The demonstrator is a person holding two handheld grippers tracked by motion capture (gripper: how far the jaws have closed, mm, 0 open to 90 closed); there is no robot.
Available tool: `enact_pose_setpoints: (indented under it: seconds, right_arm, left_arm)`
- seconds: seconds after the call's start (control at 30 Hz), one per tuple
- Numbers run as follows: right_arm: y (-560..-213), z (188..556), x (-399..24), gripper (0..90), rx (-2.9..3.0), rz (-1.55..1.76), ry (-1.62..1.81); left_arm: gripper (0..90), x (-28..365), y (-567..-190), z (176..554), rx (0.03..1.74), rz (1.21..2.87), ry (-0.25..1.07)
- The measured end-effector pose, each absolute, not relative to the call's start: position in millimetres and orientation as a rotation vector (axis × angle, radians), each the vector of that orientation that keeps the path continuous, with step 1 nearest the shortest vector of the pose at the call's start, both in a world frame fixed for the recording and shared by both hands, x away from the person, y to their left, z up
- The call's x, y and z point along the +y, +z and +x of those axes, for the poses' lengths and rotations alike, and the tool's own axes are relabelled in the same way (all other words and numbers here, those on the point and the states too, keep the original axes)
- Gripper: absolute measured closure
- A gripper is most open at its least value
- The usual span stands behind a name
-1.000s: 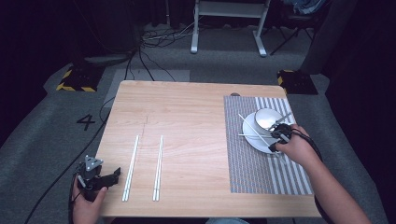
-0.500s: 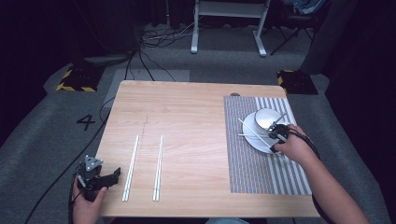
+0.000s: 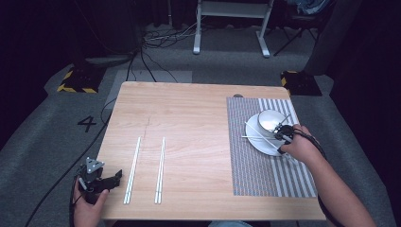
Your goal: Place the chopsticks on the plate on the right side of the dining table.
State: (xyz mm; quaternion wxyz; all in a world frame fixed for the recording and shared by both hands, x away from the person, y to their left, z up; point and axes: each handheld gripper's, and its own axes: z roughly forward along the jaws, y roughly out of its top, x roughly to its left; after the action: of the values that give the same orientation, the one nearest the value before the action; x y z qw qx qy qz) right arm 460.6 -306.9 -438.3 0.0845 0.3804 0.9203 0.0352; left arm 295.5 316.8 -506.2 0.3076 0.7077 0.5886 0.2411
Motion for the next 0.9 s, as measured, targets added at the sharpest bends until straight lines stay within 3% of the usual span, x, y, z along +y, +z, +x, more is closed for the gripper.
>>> enact_pose_setpoints:
  seconds: [0.23,0.4,0.9]
  right_arm:
    - [-438.9,462.7,-311.5,66.7,2.704,1.098,0.104]
    - [-439.0,463.0,-317.9,60.8,2.659,1.104,0.096]
    - [-445.8,467.4,-330.4,57.4,2.595,1.141,0.120]
  left_arm:
    - [15.2,316.7,-506.2,295.5,1.557,1.871,0.638]
    - [15.2,316.7,-506.2,295.5,1.557,1.871,0.637]
    - [15.2,316.7,-506.2,295.5,1.557,1.872,0.638]
